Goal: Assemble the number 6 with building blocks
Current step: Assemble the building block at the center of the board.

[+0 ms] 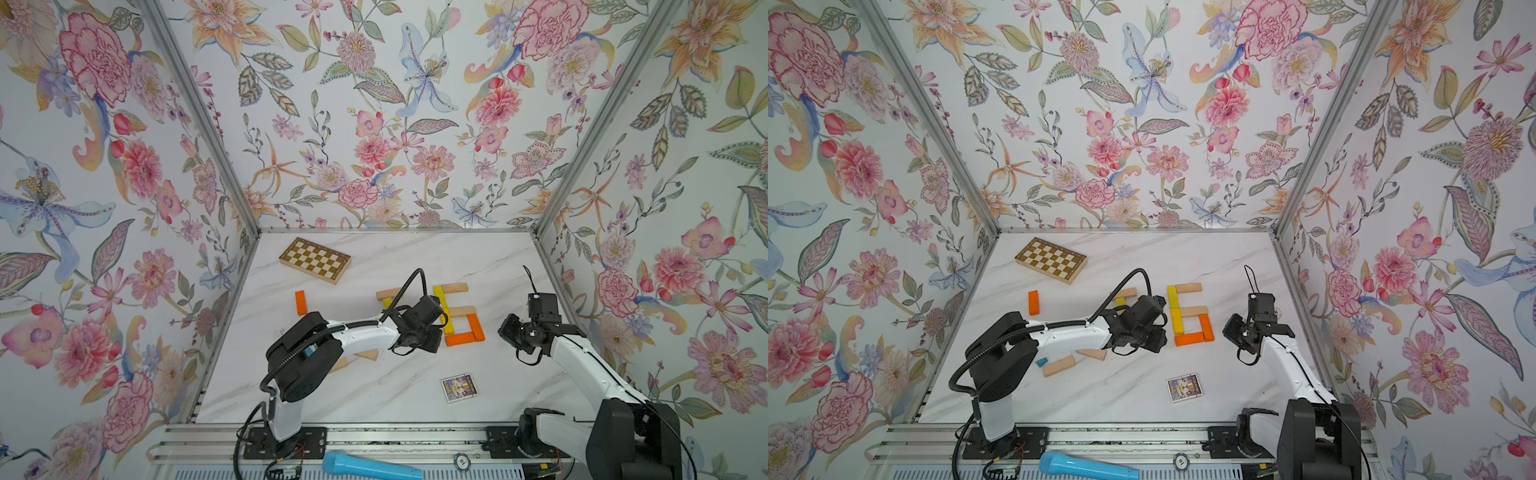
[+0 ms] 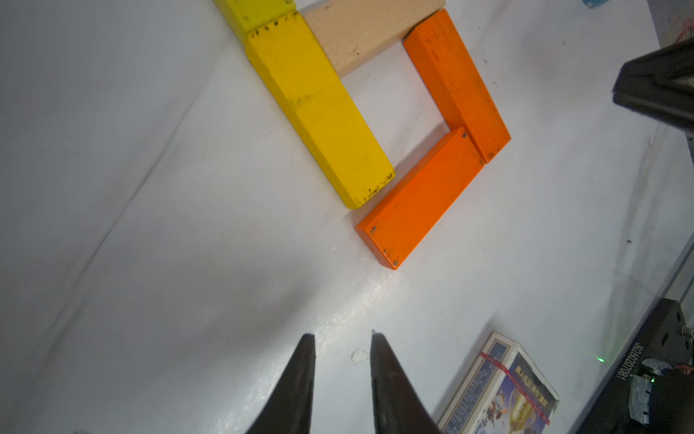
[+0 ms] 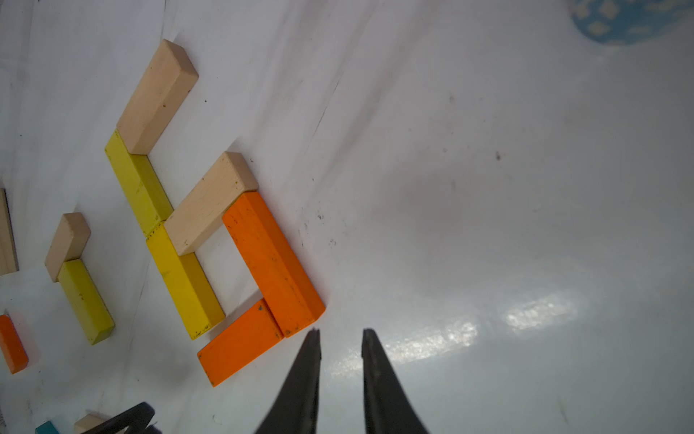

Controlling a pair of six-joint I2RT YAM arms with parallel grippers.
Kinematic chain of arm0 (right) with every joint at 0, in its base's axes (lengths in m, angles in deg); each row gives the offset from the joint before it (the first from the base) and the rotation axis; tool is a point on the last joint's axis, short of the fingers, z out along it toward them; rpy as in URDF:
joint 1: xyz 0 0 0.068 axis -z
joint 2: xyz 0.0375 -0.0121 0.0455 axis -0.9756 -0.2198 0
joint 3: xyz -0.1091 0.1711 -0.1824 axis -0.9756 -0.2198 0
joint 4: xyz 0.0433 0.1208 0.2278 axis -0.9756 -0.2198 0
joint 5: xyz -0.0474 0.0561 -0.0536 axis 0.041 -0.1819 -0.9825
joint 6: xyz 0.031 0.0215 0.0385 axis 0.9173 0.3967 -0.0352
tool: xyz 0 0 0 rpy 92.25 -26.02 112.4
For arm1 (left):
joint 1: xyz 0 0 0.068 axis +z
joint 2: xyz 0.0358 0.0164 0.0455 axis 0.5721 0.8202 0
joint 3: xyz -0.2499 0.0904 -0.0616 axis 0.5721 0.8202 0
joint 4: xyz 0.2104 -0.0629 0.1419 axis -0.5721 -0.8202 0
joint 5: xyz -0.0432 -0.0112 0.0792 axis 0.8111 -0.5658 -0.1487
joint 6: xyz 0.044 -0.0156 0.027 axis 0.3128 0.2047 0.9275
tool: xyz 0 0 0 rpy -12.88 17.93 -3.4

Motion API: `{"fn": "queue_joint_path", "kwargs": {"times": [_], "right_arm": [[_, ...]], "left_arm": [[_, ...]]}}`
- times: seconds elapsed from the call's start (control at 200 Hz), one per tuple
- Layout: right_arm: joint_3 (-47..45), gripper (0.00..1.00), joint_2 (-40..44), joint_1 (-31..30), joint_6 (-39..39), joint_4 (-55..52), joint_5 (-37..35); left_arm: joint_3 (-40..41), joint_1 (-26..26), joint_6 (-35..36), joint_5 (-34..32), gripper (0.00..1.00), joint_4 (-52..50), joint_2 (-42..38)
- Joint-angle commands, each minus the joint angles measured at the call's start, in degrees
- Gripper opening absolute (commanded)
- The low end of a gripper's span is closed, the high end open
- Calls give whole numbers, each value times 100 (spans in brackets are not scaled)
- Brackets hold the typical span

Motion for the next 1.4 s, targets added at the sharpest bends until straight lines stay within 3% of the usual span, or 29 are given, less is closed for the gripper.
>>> {"fn": "queue_joint_path", "kwargs": {"times": [0.0, 0.34, 0.691, 1.111, 1.266, 1.396], "right_arm": [[-196, 22, 137, -140, 189, 95, -57], [-209, 20, 113, -273, 257, 190, -38], [-122, 20, -227, -40, 96, 271, -105], [-147, 20, -249, -36, 33, 290, -50], [-143, 20, -50, -343, 150, 159, -125], [-171, 20, 219, -1008, 482, 44, -415]], "left_arm": [[-224, -78, -150, 29, 28, 94, 226], [-514, -167, -187, 139, 22, 145, 700], [-801, -189, -224, 154, 16, 137, 995], [-910, -184, -217, 54, 14, 44, 1003], [-839, -148, -187, -78, 13, -18, 788], [-551, -32, -186, -280, 15, 25, 338]]}}
